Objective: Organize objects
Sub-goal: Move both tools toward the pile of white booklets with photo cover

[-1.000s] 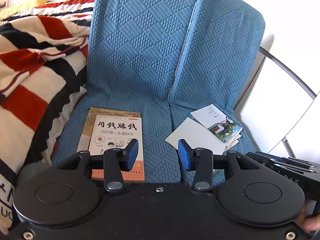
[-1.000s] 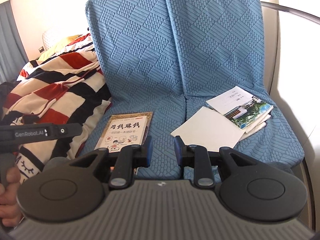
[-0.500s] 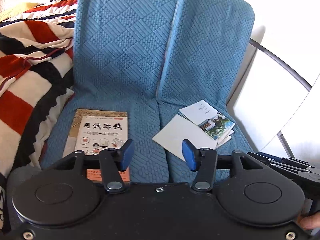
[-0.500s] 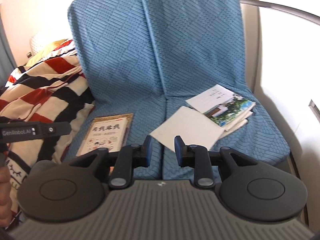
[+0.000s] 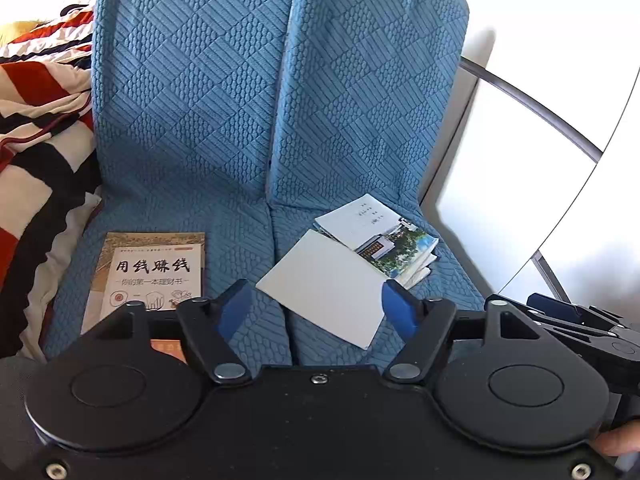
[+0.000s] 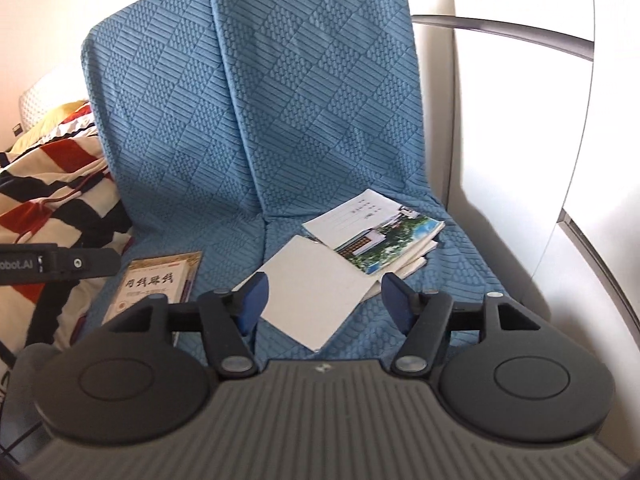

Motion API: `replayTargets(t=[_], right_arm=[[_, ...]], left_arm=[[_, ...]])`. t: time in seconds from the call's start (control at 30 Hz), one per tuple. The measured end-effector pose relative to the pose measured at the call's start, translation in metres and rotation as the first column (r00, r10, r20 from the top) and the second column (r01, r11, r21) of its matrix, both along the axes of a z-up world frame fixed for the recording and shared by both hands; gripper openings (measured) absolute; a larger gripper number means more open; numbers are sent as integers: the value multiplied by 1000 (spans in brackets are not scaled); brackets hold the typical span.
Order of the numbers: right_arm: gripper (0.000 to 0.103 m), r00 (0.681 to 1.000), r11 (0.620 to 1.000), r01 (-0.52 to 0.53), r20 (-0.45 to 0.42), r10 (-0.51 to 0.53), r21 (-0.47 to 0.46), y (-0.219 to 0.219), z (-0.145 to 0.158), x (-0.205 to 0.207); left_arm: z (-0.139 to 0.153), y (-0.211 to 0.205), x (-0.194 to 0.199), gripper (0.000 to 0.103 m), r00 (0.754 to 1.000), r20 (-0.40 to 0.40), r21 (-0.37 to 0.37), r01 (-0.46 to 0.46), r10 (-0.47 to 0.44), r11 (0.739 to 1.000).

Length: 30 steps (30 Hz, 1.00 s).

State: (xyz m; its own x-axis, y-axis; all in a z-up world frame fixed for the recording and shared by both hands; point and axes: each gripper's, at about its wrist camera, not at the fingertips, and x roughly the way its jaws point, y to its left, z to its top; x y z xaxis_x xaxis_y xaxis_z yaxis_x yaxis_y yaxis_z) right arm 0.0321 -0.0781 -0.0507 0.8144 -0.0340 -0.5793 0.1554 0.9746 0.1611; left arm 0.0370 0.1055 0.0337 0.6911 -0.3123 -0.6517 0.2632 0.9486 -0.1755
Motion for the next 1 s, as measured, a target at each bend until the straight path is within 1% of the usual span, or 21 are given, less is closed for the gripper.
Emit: replayTargets(t=[0.03,0.1,0.13,0.17,0.2,0.23,0.27,0.4,0.5,0.6,0.8,1.0], right_arm=[[66,1000,1000,4,-1,-4,0,-3,-1,0],[72,1000,1000,16,-7,-16,-2,-8,-3,0],[82,1000,1000,22,-9,-22,-1,-12,-4,0],[87,1000,1000,25,-8,-25,5,-15,-6,0],[87,1000,1000,26,-8,-26,11,-18,-7,0],[92,999,999,28,-16,-28,17,-21,-9,1],[94,999,999,33,-25,-32,21,-23,-11,1],[94,998,999,41,-45,-41,15,-28,-17,3],[94,998,999,39,-47,-39,13,-29,-20,4],[94,998,999,40,-45,-39,24,-33,-23,8],[94,996,996,82,-31,-81,41,-46,-30,21],[94,993,990,114,-19,-113,82,-57,-45,39]], left_arm=[[0,-3,0,77,1000,4,4,-3,3,1000],[-1,-9,1,78,1000,2,2,-7,7,1000],[-2,-11,2,80,1000,-1,-2,-9,9,1000],[-2,-13,3,83,1000,-5,-6,-9,9,1000],[-3,-15,4,90,1000,-7,-13,-6,6,1000],[-4,-17,5,96,1000,-7,-20,1,-1,1000],[-5,-20,5,97,1000,-3,-21,9,-9,1000],[-7,-34,6,101,999,9,4,39,-39,999],[-12,-43,9,101,999,-7,8,43,-43,999],[-17,-48,13,101,999,-19,7,46,-46,999],[-27,-56,27,101,998,-50,5,40,-40,999],[-42,-64,49,101,995,-91,-25,28,-30,999]])
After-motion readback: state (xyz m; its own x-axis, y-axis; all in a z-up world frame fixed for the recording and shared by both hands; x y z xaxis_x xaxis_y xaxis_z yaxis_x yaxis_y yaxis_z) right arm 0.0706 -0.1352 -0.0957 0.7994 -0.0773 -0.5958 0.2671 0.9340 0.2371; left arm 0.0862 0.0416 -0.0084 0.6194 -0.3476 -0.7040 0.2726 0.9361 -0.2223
